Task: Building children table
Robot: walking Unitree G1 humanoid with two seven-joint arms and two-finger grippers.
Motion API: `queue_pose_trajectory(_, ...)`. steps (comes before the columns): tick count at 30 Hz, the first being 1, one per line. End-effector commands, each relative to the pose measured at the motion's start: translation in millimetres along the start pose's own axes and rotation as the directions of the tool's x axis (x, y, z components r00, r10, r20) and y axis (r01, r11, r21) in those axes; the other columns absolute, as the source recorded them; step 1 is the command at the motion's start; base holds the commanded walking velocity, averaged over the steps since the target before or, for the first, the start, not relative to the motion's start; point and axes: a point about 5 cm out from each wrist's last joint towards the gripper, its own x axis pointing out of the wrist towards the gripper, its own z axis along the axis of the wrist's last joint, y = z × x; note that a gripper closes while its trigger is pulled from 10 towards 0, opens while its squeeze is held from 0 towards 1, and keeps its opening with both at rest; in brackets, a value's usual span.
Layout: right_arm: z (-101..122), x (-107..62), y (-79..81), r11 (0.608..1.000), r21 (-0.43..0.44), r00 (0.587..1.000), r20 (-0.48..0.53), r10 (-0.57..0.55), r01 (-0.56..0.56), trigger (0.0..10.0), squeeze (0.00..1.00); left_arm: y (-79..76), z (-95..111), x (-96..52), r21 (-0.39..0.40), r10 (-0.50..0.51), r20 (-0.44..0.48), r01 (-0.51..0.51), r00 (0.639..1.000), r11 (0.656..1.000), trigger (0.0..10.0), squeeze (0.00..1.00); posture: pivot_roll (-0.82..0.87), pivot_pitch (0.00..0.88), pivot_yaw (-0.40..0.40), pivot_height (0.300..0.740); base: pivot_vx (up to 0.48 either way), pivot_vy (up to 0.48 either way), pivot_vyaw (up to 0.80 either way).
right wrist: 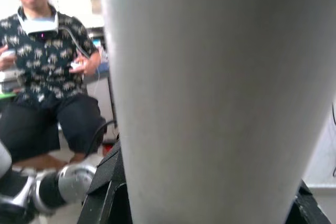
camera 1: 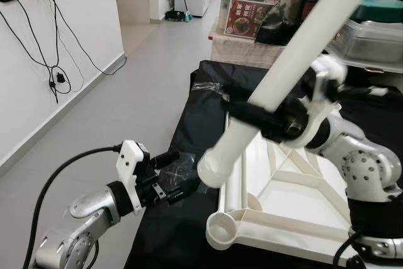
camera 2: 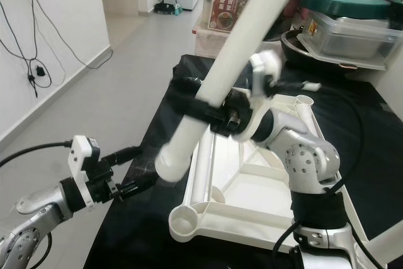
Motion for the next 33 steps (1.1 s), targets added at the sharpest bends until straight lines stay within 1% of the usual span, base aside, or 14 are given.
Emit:
queue_pose_trajectory(1, -3, 0.3, 0.0, 1.0, -0.003, 1.0, -0.021, 0.011, -0.011, 0.0, 0.0, -2.6, 1, 0.8, 0.002, -0.033, -0.009, 0.033, 0.999, 0.999, 10.0, 0.0, 0.13, 0.0, -0.063, 0.74, 0.0, 0.0, 0.0)
queue_pose_trajectory(3, -6, 0.1, -0.2, 1.0, 0.004, 0.999, -0.038, 0.018, -0.017, 0.0, 0.0, -4.3, 1, 0.6, -0.003, -0.056, -0.021, 0.056, 0.998, 0.998, 10.0, 0.0, 0.13, 0.0, -0.063, 0.74, 0.0, 0.0, 0.0)
queue_pose_trajectory(4, -8, 1.0, -0.5, 1.0, 0.009, 0.999, -0.048, 0.023, -0.022, 0.0, 0.0, -7.2, 1, 0.7, -0.008, -0.088, -0.033, 0.088, 0.996, 0.996, 10.0, 0.0, 0.13, 0.0, -0.064, 0.74, 0.0, 0.0, 0.0)
queue_pose_trajectory(6, -8, 1.0, -0.5, 1.0, 0.009, 0.999, -0.048, 0.023, -0.022, 0.0, 0.0, -7.2, 1, 0.7, -0.008, -0.088, -0.033, 0.088, 0.996, 0.996, 10.0, 0.0, 0.13, 0.0, -0.064, 0.74, 0.0, 0.0, 0.0)
queue_pose_trajectory(7, -11, 3.0, -1.4, 1.0, 0.012, 0.998, -0.049, 0.027, -0.026, 0.0, 0.0, -11.1, -1, 0.5, -0.017, -0.132, -0.058, 0.131, 0.99, 0.991, 10.0, 0.0, 0.13, 0.0, -0.064, 0.74, 0.0, 0.0, 0.0)
queue_pose_trajectory(9, -11, 3.0, -1.4, 1.0, 0.012, 0.998, -0.049, 0.027, -0.026, 0.0, 0.0, -11.1, -1, 0.5, -0.017, -0.132, -0.058, 0.131, 0.99, 0.991, 10.0, 0.0, 0.13, 0.0, -0.064, 0.74, 0.0, 0.0, 0.0)
queue_pose_trajectory(11, -12, 7.9, -3.9, 0.999, 0.009, 0.998, -0.051, 0.034, -0.033, 0.0, 0.0, -15.6, -5, -0.4, -0.029, -0.21, -0.114, 0.208, 0.971, 0.978, 10.0, 0.0, 0.13, 0.0, -0.055, 0.74, 0.0, 0.0, 0.0)
queue_pose_trajectory(17, -11, 11.1, -4.6, 0.999, 0.002, 0.997, -0.059, 0.049, -0.049, 0.0, 0.0, -16.1, -5, -0.5, -0.038, -0.254, -0.145, 0.251, 0.956, 0.967, 10.0, 0.0, 0.13, 0.0, -0.055, 0.74, 0.0, 0.0, 0.0)
queue_pose_trajectory(23, -17, 18.0, 5.3, 0.993, 0.027, 0.99, -0.072, 0.118, -0.117, 0.0, 0.0, -13.3, -4, 3.0, -0.023, -0.263, -0.154, 0.263, 0.952, 0.965, 10.0, 0.0, 0.12, 0.0, -0.053, 0.74, 0.0, 0.0, 0.0)
queue_pose_trajectory(25, -22, 23.6, 14.1, 0.985, 0.05, 0.983, -0.073, 0.169, -0.166, 0.0, 0.0, -12.9, -5, 3.3, -0.022, -0.267, -0.162, 0.267, 0.95, 0.963, 10.0, 0.0, 0.12, 0.0, -0.053, 0.74, 0.0, 0.0, 0.0)
queue_pose_trajectory(28, -25, 28.7, 20.3, 0.977, 0.065, 0.976, -0.07, 0.206, -0.201, 0.0, 0.0, -12.9, -6, 3.9, -0.021, -0.274, -0.169, 0.274, 0.947, 0.961, 10.0, 0.0, 0.12, 0.0, -0.052, 0.74, 0.0, 0.0, 0.0)
queue_pose_trajectory(29, -25, 28.7, 20.3, 0.977, 0.065, 0.976, -0.07, 0.206, -0.201, 0.0, 0.0, -12.9, -6, 3.9, -0.021, -0.274, -0.169, 0.274, 0.947, 0.961, 10.0, 0.0, 0.12, 0.0, -0.052, 0.74, 0.0, 0.0, 0.0)
queue_pose_trajectory(31, -29, 35.5, 25.9, 0.969, 0.078, 0.968, -0.065, 0.241, -0.236, 0.0, 0.0, -13.4, -6, 6.2, -0.021, -0.284, -0.168, 0.285, 0.944, 0.958, 10.0, 0.0, 0.11, 0.0, -0.052, 0.74, 0.0, 0.0, 0.0)
queue_pose_trajectory(33, -29, 35.5, 25.9, 0.969, 0.078, 0.968, -0.065, 0.241, -0.236, 0.0, 0.0, -13.4, -6, 6.2, -0.021, -0.284, -0.168, 0.285, 0.944, 0.958, 10.0, 0.0, 0.11, 0.0, -0.052, 0.74, 0.0, 0.0, 0.0)
